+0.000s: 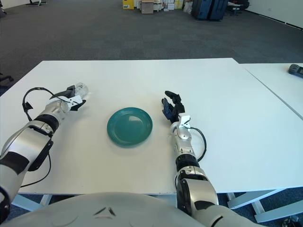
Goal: Put the bottle into the plate.
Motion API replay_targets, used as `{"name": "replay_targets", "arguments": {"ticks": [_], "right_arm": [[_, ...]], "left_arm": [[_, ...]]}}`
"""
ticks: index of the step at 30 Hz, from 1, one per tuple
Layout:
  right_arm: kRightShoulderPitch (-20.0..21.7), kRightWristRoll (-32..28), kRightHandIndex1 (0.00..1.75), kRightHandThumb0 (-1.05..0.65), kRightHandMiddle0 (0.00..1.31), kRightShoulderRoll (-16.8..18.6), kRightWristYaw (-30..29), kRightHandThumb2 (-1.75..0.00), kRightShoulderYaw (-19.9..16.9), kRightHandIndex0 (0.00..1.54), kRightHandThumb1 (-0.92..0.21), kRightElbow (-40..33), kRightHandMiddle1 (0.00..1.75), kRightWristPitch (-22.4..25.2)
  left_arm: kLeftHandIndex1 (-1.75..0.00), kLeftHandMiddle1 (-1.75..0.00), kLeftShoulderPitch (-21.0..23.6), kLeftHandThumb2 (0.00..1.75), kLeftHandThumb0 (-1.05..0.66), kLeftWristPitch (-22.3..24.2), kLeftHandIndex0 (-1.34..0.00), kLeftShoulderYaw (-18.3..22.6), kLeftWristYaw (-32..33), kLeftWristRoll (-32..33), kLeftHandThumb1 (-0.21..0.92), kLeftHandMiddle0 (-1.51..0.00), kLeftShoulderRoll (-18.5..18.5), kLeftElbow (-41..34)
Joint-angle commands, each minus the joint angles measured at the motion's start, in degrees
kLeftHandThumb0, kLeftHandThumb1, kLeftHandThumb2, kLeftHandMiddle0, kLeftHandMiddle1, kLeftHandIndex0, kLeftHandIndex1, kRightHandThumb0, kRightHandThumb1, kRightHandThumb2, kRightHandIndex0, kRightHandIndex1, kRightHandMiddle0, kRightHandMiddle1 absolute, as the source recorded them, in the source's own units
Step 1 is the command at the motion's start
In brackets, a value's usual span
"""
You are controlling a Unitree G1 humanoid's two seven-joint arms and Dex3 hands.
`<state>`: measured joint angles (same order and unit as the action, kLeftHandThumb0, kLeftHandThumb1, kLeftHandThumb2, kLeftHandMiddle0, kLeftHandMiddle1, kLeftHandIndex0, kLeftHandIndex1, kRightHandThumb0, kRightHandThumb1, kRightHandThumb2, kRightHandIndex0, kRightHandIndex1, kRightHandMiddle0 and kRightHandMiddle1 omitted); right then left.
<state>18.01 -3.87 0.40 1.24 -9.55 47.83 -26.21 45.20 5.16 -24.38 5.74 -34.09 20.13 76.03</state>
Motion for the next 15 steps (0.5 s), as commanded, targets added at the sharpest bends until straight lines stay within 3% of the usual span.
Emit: {"name": "replay_targets", "arguments": {"ticks": [1, 15], "right_arm": [[-0.6, -0.5, 0.01, -0.58, 0.17, -0.3, 0.0, -0.57, -0.1, 0.56, -0.92, -0.6, 0.88, 1.2], [-1.2, -0.5, 0.01, -0.59, 0.17, -0.2, 0.3, -0.57, 0.1, 0.56, -0.92, -1.7, 0.88, 1.7]], "left_arm": [[-0.21, -0.01, -0.9, 0.84, -1.05, 0.4, 0.0, -0.4, -1.2, -0.2, 0.92, -0.22, 0.0, 0.2], [-0.38, -0.02, -2.1, 0.8, -1.05, -0.3, 0.0, -1.0, -1.8, -0.3, 0.92, -0.28, -0.2, 0.4]]}}
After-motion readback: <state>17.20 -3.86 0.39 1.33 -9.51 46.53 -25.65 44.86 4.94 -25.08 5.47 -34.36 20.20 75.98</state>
